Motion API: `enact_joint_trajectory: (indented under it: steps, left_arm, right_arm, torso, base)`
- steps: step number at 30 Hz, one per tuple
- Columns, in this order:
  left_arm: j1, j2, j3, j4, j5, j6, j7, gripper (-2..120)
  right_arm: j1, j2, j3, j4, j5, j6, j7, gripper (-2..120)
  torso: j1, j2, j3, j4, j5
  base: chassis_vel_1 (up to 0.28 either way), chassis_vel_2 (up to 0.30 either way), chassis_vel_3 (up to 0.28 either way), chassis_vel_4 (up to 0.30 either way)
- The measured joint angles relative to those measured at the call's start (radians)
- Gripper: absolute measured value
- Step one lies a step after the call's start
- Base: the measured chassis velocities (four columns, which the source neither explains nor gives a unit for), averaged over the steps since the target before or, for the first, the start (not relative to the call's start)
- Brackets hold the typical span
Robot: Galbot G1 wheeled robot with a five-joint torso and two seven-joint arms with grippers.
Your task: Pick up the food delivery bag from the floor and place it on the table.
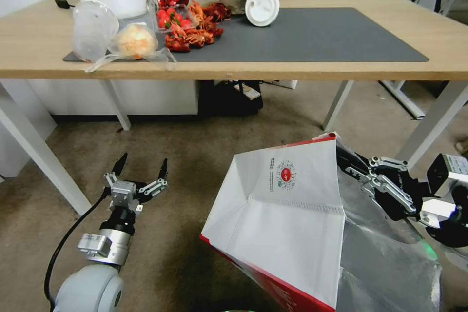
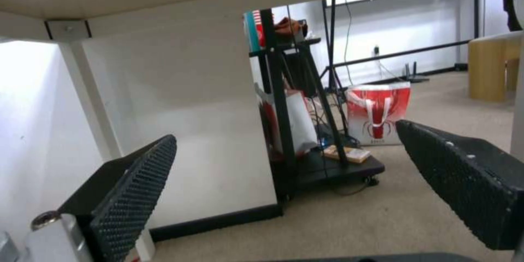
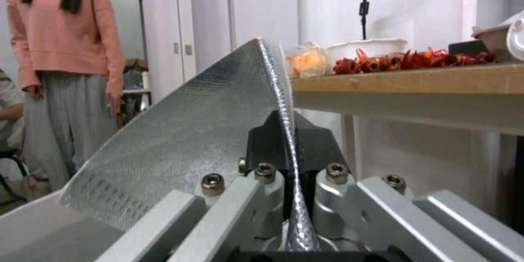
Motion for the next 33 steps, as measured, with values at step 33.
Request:
enact_joint_trajectory:
  steps: [33]
  left_arm:
    - [0.059,-0.001,-0.025,-0.077,0.023,0.082,-0.038,100]
  right_arm:
    - [-0.007,0.011,0.021,0.005,0.001,0.002,-0.039,0]
  torso:
    - [0.025,0.125,0.102,0.0,0.0]
  base:
    - [0.0,0.0,0.0,0.0]
